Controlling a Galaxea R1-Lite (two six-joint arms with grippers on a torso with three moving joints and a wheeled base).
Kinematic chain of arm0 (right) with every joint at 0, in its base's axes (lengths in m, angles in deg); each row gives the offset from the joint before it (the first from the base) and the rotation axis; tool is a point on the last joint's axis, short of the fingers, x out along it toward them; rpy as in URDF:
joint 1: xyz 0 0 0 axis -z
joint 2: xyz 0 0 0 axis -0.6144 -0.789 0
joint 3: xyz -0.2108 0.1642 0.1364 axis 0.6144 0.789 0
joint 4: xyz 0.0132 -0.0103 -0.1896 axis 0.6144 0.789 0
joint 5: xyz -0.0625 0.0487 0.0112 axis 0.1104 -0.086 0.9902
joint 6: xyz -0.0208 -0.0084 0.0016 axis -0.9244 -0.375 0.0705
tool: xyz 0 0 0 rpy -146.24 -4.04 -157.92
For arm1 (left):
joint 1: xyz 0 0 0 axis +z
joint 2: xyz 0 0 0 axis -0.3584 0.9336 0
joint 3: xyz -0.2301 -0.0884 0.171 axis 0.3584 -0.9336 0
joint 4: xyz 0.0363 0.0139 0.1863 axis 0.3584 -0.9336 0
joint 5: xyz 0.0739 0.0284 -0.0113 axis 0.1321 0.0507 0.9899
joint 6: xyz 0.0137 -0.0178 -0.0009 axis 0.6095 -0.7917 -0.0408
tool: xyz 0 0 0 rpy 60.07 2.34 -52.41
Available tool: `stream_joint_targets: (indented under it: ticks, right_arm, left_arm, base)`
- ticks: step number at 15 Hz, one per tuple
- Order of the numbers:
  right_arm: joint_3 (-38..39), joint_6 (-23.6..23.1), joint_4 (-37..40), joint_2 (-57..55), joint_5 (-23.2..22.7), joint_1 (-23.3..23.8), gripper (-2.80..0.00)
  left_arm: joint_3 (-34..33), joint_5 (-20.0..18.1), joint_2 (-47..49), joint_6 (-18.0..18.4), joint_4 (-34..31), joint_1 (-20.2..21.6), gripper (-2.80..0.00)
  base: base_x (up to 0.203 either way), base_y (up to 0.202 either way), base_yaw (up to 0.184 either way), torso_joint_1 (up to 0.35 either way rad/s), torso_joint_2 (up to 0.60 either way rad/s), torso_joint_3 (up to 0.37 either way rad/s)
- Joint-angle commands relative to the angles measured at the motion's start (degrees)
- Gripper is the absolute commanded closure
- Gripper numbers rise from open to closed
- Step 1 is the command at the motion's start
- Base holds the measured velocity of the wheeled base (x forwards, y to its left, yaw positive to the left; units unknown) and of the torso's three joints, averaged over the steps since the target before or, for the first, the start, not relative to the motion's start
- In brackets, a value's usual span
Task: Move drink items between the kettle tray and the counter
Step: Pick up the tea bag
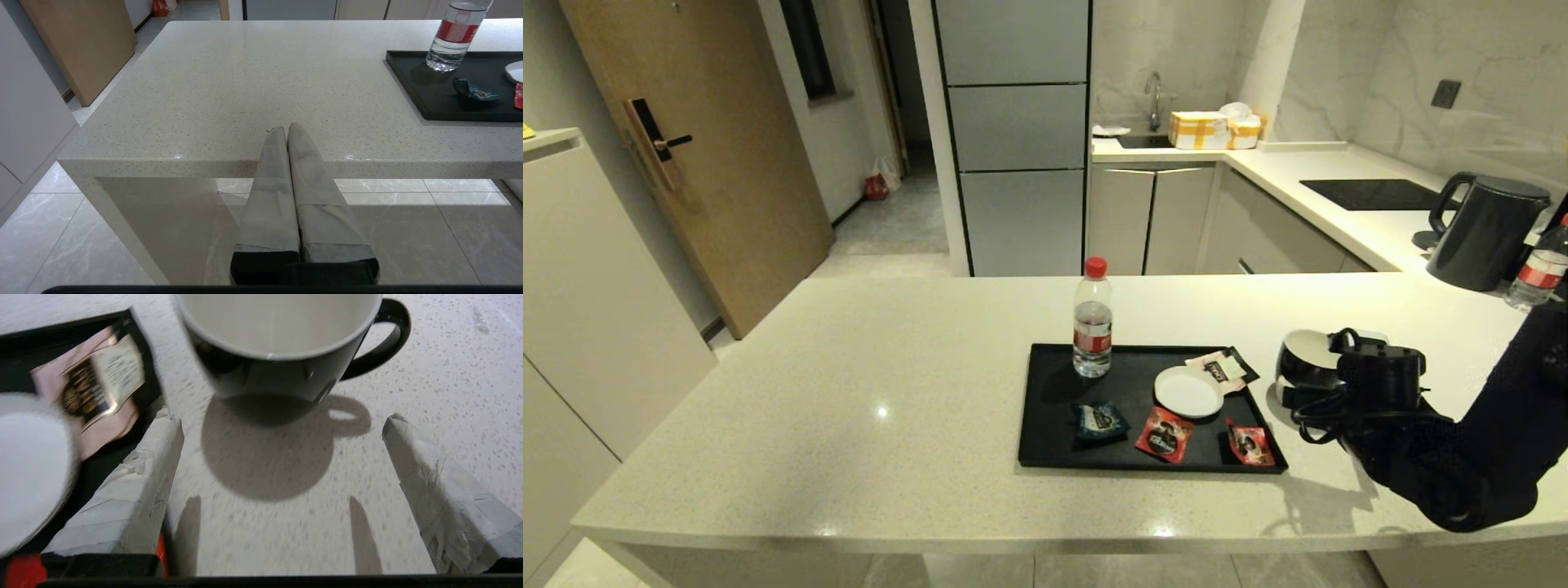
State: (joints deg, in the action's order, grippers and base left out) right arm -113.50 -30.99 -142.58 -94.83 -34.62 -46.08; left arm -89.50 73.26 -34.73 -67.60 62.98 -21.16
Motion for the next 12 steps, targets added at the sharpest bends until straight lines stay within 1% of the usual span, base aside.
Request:
stream_joint_targets:
  ticks: [1, 4, 5, 7, 9, 10, 12]
  right_arm:
    - [2.7, 0.05, -0.33, 4.23, -0.27, -0.76, -2.8]
    - [5.97, -0.01, -0.25, 7.43, -0.88, -1.24, -2.8]
    - [7.68, -0.09, 0.26, 11.13, -1.17, -1.29, 0.0]
    - [10.1, -0.21, 3.36, 20.89, -1.84, -1.32, 0.0]
    - [10.75, -0.39, 9.48, 31.73, -2.59, -1.35, 0.0]
    - [10.53, -0.47, 14.78, 38.69, -3.19, -1.38, 0.0]
    - [8.48, -0.58, 29.38, 53.19, -5.62, -1.43, 0.0]
  left_arm:
    - [-0.01, 0.0, -0.02, 0.0, 0.0, -0.02, 0.0]
    - [-0.01, 0.0, -0.02, 0.0, 0.0, -0.02, 0.0]
    - [0.0, 0.0, -0.02, 0.0, 0.0, -0.02, 0.0]
    - [-0.01, 0.0, -0.02, 0.0, 0.0, -0.02, 0.0]
    - [-0.01, 0.0, -0.02, 0.0, 0.0, -0.02, 0.0]
    - [-0.01, 0.0, -0.02, 0.0, 0.0, -0.02, 0.0]
    - [0.03, 0.0, -0.02, 0.0, 0.0, -0.02, 0.0]
  base:
    - [0.0, 0.0, 0.0, 0.0, 0.0, 0.0]
    - [0.0, 0.0, 0.0, 0.0, 0.0, 0.0]
    - [0.0, 0.0, 0.0, 0.0, 0.0, 0.0]
    - [0.0, 0.0, 0.0, 0.0, 0.0, 0.0]
    - [0.0, 0.0, 0.0, 0.0, 0.0, 0.0]
    - [0.0, 0.0, 0.0, 0.0, 0.0, 0.0]
    - [0.0, 0.0, 0.0, 0.0, 0.0, 0.0]
